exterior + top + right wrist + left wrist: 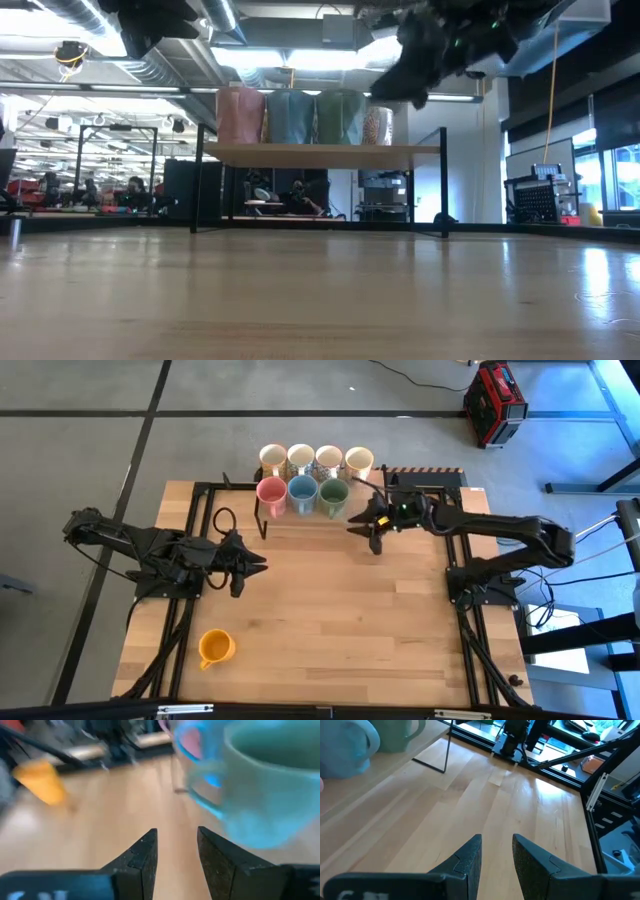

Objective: Place coffee mugs
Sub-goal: Put the yellow mug on the shelf

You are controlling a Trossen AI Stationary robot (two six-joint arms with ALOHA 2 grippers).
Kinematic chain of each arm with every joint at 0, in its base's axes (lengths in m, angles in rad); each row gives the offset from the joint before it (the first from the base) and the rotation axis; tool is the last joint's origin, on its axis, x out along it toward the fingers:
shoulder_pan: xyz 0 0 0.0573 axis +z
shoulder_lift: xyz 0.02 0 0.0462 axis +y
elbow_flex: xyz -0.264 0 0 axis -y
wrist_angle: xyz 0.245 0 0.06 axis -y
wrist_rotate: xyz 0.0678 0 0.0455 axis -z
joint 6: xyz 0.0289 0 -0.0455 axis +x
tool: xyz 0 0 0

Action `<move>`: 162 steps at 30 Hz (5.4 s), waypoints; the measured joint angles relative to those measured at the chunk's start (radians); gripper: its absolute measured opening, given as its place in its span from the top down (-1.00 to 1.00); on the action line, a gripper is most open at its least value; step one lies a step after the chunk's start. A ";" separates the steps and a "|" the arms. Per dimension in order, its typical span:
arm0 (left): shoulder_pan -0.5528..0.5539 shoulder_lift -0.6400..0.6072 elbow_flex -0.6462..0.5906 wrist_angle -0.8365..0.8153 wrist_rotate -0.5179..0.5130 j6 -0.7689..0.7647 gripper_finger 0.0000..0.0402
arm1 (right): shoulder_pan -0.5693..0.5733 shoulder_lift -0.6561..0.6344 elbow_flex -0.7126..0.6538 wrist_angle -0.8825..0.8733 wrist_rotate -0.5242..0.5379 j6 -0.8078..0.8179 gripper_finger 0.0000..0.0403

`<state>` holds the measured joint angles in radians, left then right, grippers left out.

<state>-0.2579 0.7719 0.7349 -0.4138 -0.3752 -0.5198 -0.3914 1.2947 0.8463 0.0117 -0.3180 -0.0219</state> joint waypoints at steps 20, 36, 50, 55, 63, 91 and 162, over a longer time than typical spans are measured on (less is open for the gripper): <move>-0.247 0.091 -0.001 -0.153 0.392 -0.153 0.49 | 0.696 0.154 0.000 0.261 0.381 0.446 0.37; -0.539 0.251 0.044 -0.479 0.389 -0.305 0.49 | 0.869 0.256 0.000 0.294 0.615 0.672 0.37; -0.527 0.457 0.036 -0.467 0.391 -0.192 0.50 | 0.869 0.256 0.000 0.283 0.625 0.669 0.37; -0.489 0.518 0.036 -0.451 0.396 -0.112 0.74 | 0.869 0.256 0.000 0.285 0.624 0.714 0.37; -0.283 0.518 0.035 -0.431 0.359 -0.076 0.91 | 0.869 0.256 0.000 0.278 0.720 0.744 0.37; 0.246 0.645 0.131 -0.240 0.292 -0.071 0.83 | 0.701 0.644 0.171 0.616 0.550 0.328 -0.11; 0.175 0.066 0.136 -0.418 0.267 -0.026 0.49 | 0.654 0.881 0.411 0.701 0.475 0.173 0.96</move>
<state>-0.0834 0.8381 0.8707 -0.8313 -0.1080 -0.5461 0.2623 2.1757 1.2570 0.7125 0.1572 0.1516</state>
